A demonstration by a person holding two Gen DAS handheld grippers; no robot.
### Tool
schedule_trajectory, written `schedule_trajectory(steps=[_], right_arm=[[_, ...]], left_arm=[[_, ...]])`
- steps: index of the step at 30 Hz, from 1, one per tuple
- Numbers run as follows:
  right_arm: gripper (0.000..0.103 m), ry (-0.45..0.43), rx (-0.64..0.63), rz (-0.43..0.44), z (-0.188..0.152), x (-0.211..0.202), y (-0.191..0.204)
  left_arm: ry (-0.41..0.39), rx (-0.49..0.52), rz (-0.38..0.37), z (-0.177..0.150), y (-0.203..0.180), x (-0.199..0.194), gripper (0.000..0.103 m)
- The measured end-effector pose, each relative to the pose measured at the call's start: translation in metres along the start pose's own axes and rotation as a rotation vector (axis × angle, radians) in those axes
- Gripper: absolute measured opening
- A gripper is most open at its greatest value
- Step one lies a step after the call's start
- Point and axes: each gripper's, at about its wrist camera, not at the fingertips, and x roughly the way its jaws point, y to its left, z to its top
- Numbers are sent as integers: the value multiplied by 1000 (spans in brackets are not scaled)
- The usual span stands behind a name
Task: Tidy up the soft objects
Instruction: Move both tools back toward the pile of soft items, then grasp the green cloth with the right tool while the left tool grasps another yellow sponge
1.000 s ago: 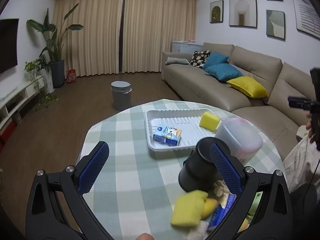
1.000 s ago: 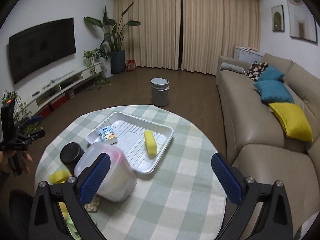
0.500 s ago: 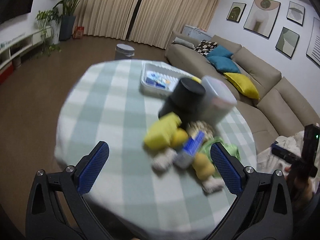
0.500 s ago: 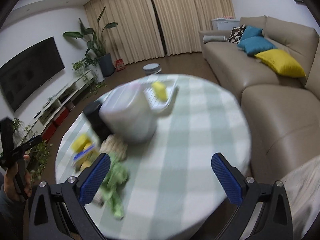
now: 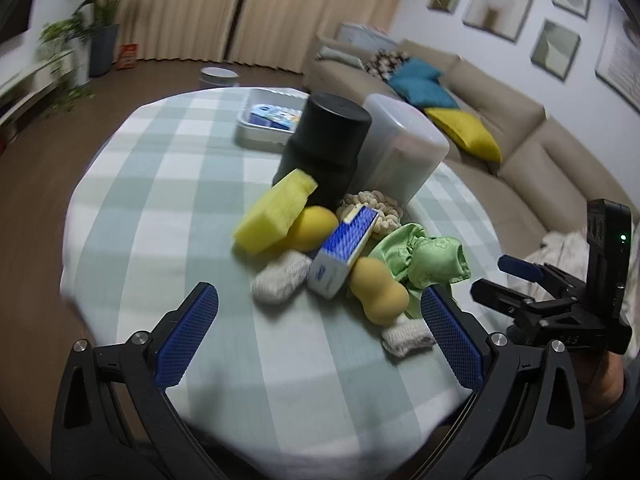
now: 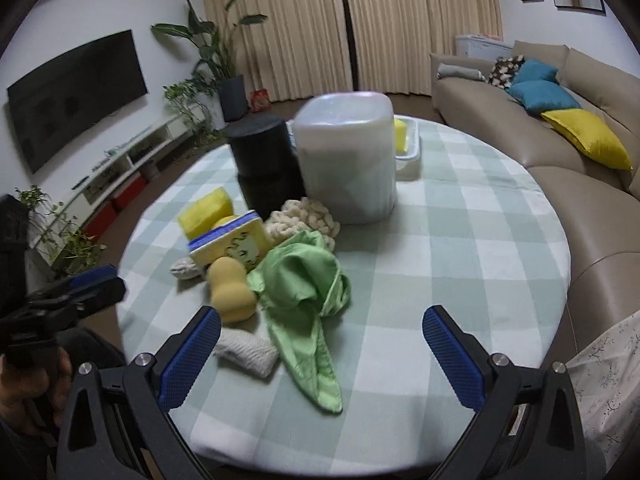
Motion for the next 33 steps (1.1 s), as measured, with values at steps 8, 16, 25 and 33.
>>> schedule_trajectory(steps=[8,16,25,33], right_arm=[[92,90,33,-20,9,30,-4],[92,118,39,8,16,49,0],[90,144,43,25,17,68,4],[58,160,46,81,15,79,0]], left_arm=[[113,178,83,31,-4,43,103],[160,212,42,37,5,60,103],[212,276,1,56,13,78,103],[227,302,-32,56,8,81,103]])
